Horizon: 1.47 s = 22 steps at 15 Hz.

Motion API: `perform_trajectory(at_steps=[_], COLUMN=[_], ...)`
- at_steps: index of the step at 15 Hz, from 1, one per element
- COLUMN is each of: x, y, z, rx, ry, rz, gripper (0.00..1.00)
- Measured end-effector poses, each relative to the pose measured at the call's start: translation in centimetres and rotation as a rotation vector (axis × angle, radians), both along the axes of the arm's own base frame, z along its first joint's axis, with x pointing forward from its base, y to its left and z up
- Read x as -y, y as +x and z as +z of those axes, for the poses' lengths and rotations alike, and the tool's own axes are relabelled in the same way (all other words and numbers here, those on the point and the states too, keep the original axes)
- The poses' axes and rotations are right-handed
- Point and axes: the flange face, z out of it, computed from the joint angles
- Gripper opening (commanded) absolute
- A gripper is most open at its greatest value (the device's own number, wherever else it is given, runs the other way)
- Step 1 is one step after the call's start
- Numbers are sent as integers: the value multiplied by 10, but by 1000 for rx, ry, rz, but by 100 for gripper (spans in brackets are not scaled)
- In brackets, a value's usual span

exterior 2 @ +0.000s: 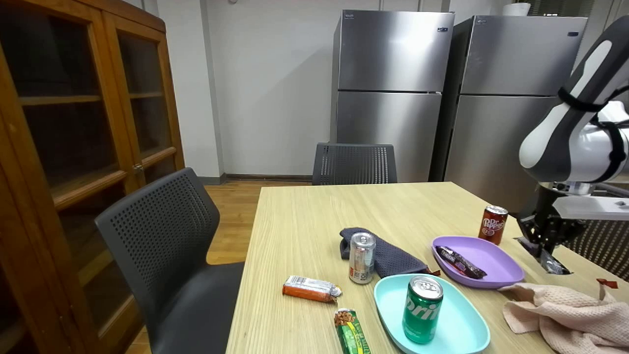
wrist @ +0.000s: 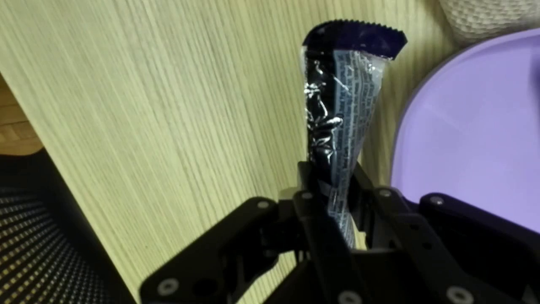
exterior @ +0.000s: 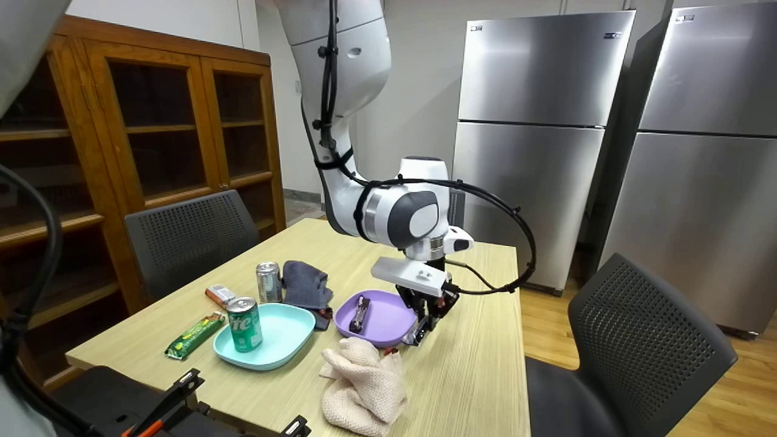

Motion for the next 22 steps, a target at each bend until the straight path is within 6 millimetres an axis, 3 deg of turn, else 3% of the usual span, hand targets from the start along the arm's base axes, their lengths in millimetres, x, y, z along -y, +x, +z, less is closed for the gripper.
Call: perform_trajectory(at_steps=[4,13,22], x=[-27,-80,-102], y=[6,18,13], z=[11,8,-14], rx=[13,16,-27], ry=[18,59,69], rz=[103,272,366], gripper=[6,6,6])
